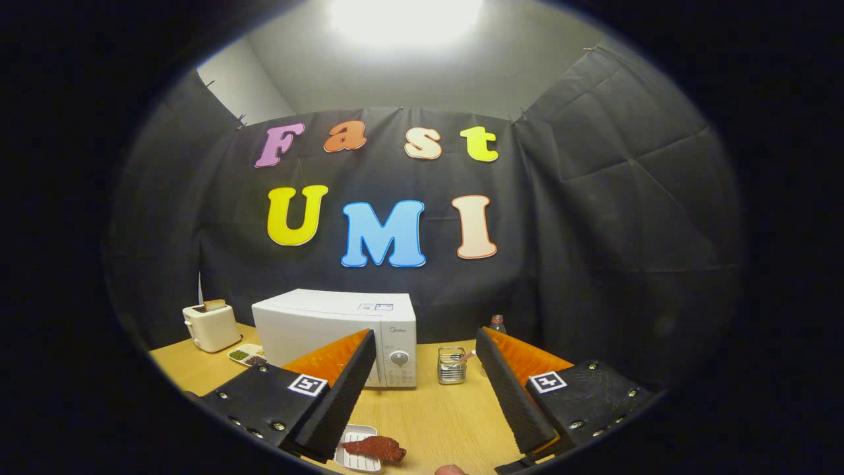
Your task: Open the microwave, put the food inside, and close the microwave door.
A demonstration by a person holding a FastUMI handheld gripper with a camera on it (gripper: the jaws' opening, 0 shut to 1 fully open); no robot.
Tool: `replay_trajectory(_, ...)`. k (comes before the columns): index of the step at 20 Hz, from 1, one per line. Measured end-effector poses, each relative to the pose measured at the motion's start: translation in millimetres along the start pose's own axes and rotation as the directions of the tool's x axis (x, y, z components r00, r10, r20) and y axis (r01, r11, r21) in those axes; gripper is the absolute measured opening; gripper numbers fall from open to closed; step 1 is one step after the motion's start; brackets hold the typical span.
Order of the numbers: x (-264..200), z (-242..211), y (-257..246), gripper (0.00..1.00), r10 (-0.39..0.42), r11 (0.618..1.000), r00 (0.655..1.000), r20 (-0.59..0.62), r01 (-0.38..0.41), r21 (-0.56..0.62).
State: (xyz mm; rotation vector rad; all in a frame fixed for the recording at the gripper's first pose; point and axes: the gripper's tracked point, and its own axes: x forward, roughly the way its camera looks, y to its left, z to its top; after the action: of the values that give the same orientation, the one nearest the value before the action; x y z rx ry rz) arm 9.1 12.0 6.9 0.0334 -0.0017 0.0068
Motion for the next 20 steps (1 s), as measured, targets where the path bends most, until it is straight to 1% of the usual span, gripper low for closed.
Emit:
replay_trajectory(2, 6, 0, 5, 0.96, 0.013, 1.000, 1.000, -0.005, -0.013, 0.008)
replay_trajectory(6, 23, 5, 13, 0.96, 0.029, 0.999, 1.000, 0.005, -0.028, -0.018)
replay_trajectory(11, 52, 2, 25, 0.96, 0.059, 0.998, 0.998, -0.002, -0.059, -0.001)
replay_trajectory(20, 125, -32, 66, 0.96, 0.143, 0.990, 0.986, -0.081, -0.142, 0.013)
